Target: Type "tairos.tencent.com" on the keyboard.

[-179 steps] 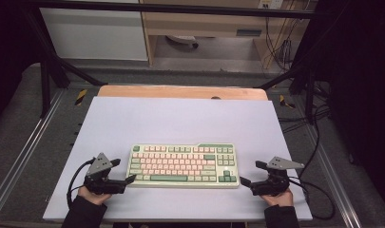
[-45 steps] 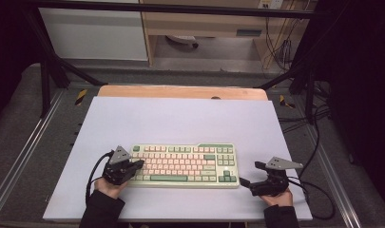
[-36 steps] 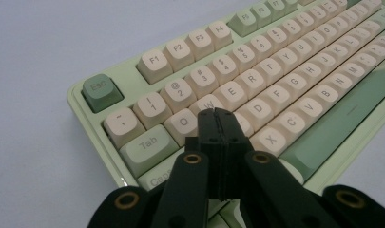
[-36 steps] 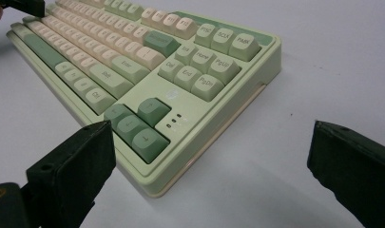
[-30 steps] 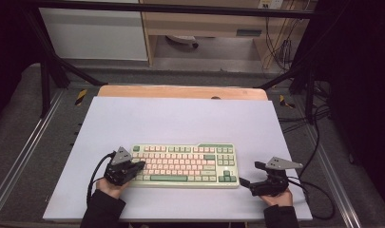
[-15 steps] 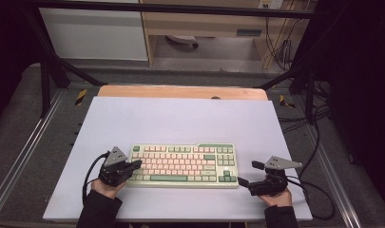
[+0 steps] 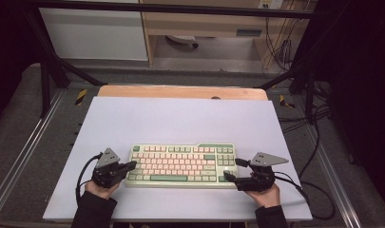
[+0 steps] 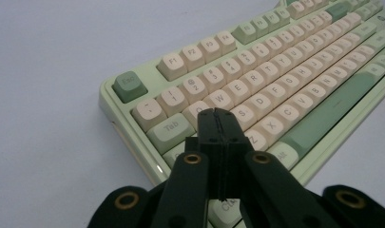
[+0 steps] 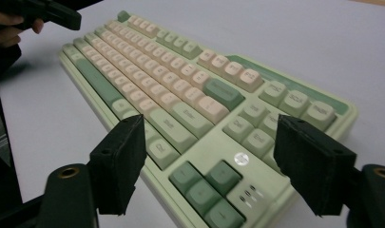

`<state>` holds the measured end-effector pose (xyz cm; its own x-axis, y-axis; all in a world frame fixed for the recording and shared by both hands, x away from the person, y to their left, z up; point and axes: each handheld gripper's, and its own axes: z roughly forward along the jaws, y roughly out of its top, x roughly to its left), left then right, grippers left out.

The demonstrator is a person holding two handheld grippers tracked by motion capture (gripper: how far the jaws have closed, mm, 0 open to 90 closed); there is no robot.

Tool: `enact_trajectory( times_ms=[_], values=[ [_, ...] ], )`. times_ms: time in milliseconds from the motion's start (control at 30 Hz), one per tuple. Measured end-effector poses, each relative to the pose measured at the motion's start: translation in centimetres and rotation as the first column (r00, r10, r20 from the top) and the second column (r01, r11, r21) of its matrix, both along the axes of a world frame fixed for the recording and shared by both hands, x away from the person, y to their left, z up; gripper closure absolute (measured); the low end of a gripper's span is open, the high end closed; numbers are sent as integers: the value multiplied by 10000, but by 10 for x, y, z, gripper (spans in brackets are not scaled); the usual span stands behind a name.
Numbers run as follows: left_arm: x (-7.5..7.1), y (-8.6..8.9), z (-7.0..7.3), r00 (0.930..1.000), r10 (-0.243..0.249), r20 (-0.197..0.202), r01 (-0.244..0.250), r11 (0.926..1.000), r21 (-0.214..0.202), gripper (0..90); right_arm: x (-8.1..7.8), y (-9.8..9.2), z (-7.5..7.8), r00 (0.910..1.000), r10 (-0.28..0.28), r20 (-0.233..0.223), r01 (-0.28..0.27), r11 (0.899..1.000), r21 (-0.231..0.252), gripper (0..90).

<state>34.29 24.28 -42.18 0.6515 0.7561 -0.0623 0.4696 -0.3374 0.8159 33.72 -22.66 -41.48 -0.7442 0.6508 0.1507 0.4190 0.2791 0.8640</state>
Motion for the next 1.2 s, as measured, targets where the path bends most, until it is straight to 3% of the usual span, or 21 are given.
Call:
enact_trajectory(
  times_ms=[333,467,733,1200],
  values=[
    [1,1,-2,10000,-24,-72,24,10000,-15,900,7,33,1,9969,516,-597,-517,9987,0,469],
    [1,2,-2,10000,-20,-63,19,10000,-23,900,9,42,2,9968,580,-556,-589,9981,-154,515],
    [1,1,-4,9999,-87,-101,87,10000,-2,900,15,64,4,9939,891,-651,-893,9960,3,638],
    [1,0,-4,9999,-115,-89,115,9999,-18,900,27,98,3,9956,733,-591,-737,9973,-53,797]
  ],
)
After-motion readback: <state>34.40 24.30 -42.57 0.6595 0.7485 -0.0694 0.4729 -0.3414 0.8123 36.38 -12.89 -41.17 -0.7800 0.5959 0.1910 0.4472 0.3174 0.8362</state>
